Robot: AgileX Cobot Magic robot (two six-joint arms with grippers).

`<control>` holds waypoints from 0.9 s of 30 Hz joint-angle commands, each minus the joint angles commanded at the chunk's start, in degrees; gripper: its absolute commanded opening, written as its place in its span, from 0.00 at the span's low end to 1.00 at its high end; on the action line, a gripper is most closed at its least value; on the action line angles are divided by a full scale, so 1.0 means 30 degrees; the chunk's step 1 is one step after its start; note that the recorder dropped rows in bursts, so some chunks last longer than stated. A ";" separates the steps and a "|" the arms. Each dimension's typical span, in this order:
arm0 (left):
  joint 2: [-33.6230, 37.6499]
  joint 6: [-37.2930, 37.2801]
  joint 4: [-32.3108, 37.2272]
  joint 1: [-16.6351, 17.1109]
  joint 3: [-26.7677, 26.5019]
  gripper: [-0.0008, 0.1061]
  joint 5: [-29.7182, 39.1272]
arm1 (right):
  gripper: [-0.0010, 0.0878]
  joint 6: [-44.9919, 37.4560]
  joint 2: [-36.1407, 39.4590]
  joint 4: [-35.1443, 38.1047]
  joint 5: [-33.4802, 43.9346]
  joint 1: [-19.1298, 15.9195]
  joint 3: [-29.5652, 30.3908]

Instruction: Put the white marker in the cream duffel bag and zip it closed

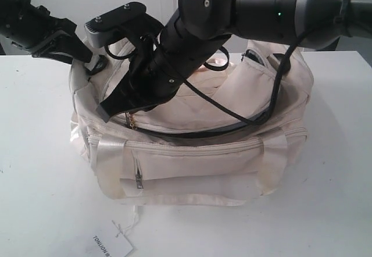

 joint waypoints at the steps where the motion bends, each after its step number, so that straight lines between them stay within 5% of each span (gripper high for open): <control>1: -0.0138 0.0000 0.0000 0.0000 0.0000 0.55 0.0106 | 0.01 0.0000 0.0000 0.0000 0.0000 0.0000 0.0000; 11: -0.1632 -0.2965 0.3223 0.0000 0.0000 0.56 0.2111 | 0.01 0.0000 0.0000 0.0000 0.0000 0.0000 0.0000; 18: -0.1963 -0.3962 0.3450 0.0000 0.0047 0.56 0.4488 | 0.01 0.0000 0.0000 0.0000 0.0000 0.0000 0.0000; 27: -0.2343 -0.2027 -0.0180 -0.0060 0.3776 0.56 0.3174 | 0.01 0.0000 0.0000 0.0000 0.0000 0.0000 0.0000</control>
